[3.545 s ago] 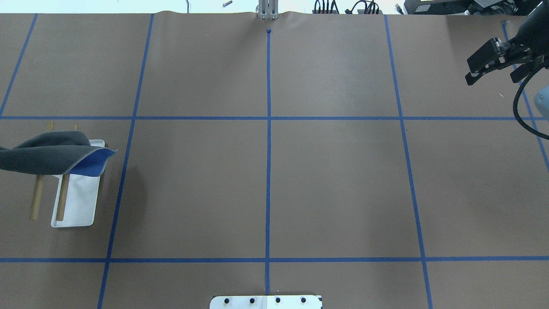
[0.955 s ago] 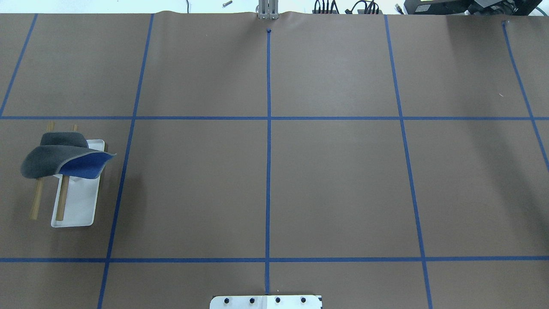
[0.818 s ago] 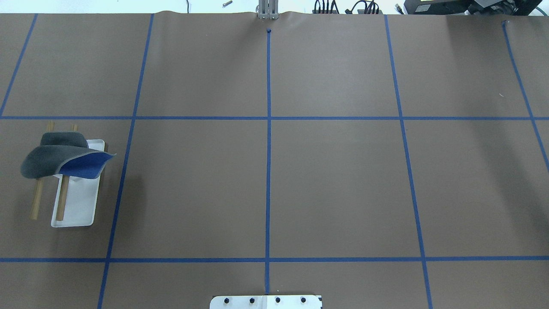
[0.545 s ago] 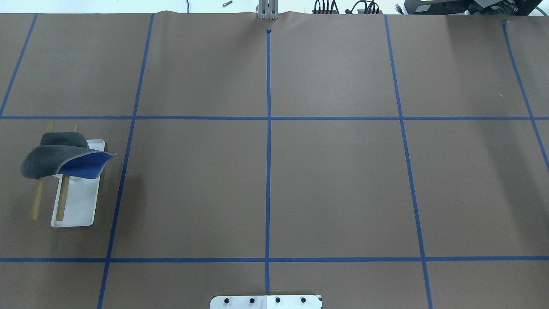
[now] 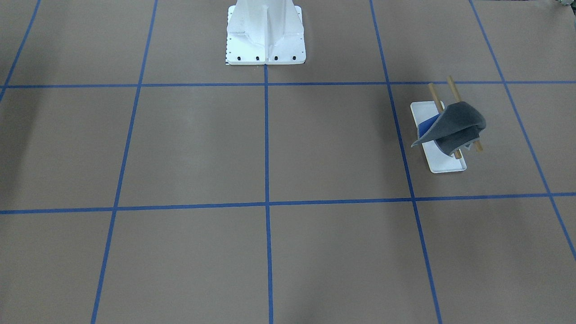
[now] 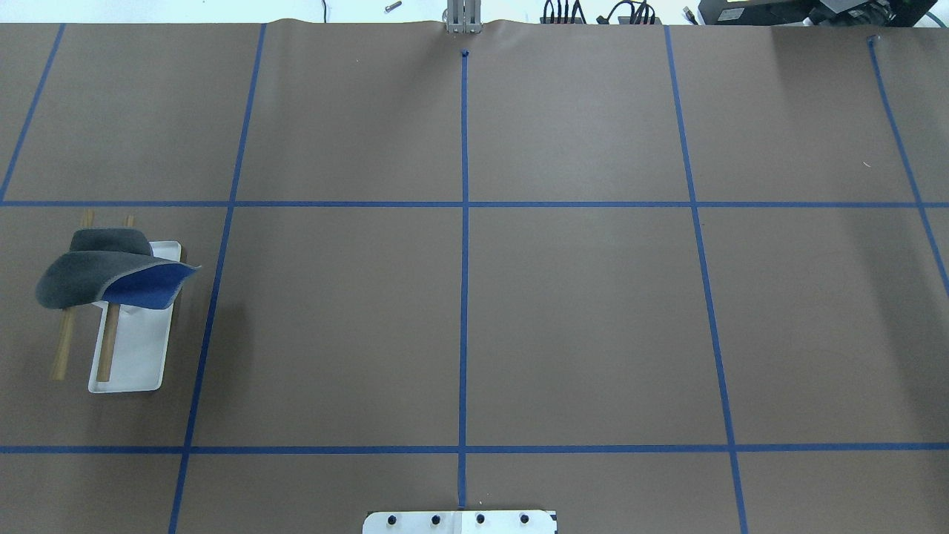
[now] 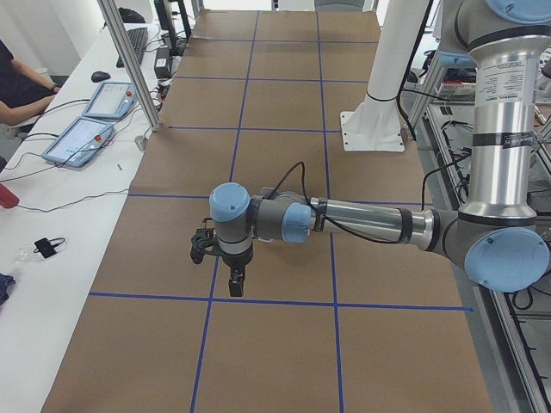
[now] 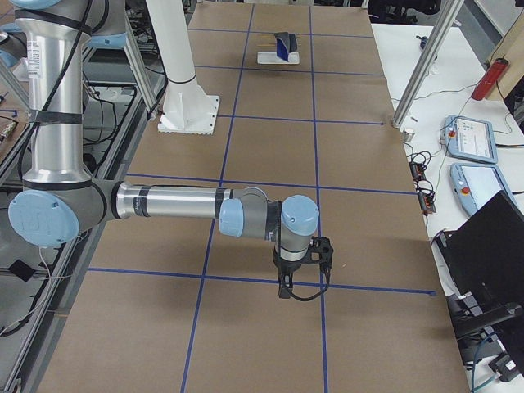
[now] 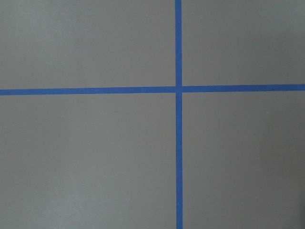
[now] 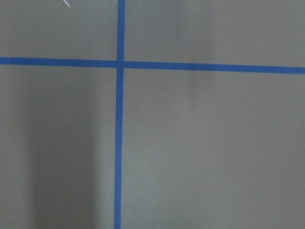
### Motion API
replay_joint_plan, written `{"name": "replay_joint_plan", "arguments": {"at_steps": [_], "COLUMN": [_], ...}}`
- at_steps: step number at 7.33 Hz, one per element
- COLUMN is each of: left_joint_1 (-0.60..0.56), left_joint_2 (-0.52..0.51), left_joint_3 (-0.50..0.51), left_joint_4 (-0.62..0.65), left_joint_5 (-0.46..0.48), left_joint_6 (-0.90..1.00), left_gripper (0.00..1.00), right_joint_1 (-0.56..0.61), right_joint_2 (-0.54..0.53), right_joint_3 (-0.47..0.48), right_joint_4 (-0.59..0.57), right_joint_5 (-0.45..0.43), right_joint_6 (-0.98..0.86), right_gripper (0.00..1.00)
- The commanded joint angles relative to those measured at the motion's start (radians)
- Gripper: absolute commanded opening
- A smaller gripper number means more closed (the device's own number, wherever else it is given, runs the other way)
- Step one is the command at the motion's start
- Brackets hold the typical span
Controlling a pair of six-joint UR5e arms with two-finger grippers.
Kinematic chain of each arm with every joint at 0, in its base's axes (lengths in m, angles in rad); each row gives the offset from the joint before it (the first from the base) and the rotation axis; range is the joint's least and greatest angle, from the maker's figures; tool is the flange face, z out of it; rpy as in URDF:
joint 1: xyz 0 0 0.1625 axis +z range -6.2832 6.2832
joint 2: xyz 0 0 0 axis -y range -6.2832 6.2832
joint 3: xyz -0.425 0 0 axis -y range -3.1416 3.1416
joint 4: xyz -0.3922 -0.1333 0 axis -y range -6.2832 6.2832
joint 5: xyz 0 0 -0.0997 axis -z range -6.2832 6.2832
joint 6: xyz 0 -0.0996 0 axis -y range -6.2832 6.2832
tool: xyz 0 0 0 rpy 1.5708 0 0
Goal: Hang towel on rack
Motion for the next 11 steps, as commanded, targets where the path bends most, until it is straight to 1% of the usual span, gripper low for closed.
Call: {"name": "replay_joint_plan", "arguments": {"at_steps": [1, 4, 8, 11], "left_joint_1": [0.001, -0.003, -0.011, -0.013], "left_joint_2": [-0.003, 0.004, 0.007, 0.004], "left_joint_3": [0.003, 0.031, 0.029, 0.029], "left_joint_4": [0.002, -0.006, -0.004, -0.006], "left_joint_5": [0.000, 0.000, -0.001, -0.003], "left_joint_6": [-0.005, -0.003, 0.003, 0.003], "left_gripper": [0.99, 0.99, 0.99, 0.99], "right_joint_1": [0.001, 0.001, 0.001, 0.001], "right_joint_2": [0.012, 0.019, 0.037, 0.042], "right_joint_3": [0.002, 0.001, 0.002, 0.005], "right_joint_4": [0.005, 0.003, -0.004, -0.006], "right_joint_5": [-0.001, 0.000, 0.003, 0.038], "right_joint_6": [0.011, 0.014, 0.014, 0.014], "right_gripper": [1.00, 1.00, 1.00, 1.00]}}
